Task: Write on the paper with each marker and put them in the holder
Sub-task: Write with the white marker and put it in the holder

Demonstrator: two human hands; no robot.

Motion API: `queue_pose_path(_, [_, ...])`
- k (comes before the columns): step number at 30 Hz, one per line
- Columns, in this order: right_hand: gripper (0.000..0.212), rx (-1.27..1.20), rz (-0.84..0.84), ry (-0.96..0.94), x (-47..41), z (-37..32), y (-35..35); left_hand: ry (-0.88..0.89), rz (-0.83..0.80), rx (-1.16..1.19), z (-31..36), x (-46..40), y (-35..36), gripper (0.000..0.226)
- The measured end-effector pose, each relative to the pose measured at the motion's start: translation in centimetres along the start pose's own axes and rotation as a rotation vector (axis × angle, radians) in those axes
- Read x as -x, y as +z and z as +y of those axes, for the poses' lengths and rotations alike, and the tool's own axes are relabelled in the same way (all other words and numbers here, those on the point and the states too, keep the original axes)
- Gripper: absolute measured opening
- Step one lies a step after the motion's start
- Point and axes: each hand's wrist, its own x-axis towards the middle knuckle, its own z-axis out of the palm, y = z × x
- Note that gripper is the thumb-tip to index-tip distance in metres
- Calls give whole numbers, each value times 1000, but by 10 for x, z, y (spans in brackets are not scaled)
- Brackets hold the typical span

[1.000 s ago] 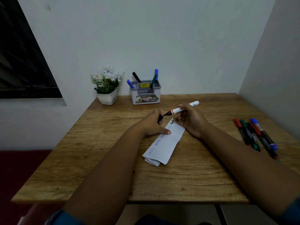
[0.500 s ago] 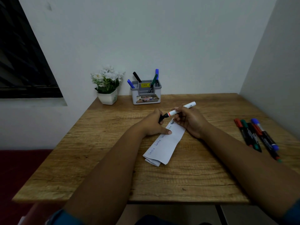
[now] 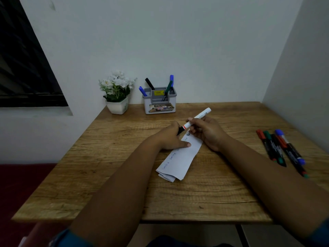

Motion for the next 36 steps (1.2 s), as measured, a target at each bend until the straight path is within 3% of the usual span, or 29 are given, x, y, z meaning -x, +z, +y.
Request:
queue_pose_path(3, [14,10,1,-5,-1,1,-1,30,33,29,0,0,1,62])
queue_pose_path(8, [18,-42,-26,36,-3,2,-4,85,232,237,2,1,4,29])
queue_pose_path(17, [20,-86,-15,69,-4,3,-3,118,466,495,6,-4,16,19])
queue_pose_path(24, [36,-44,19,52,-3,4,-3,190,467,290,6,-5,11,26])
queue_pose_path(31, [23,147,101,-33,0,5,8,216,488,199,0,-10,2,18])
queue_pose_path(36, [46,271,141,-21,0,6,9,164,495,205,-1,-11,-3,16])
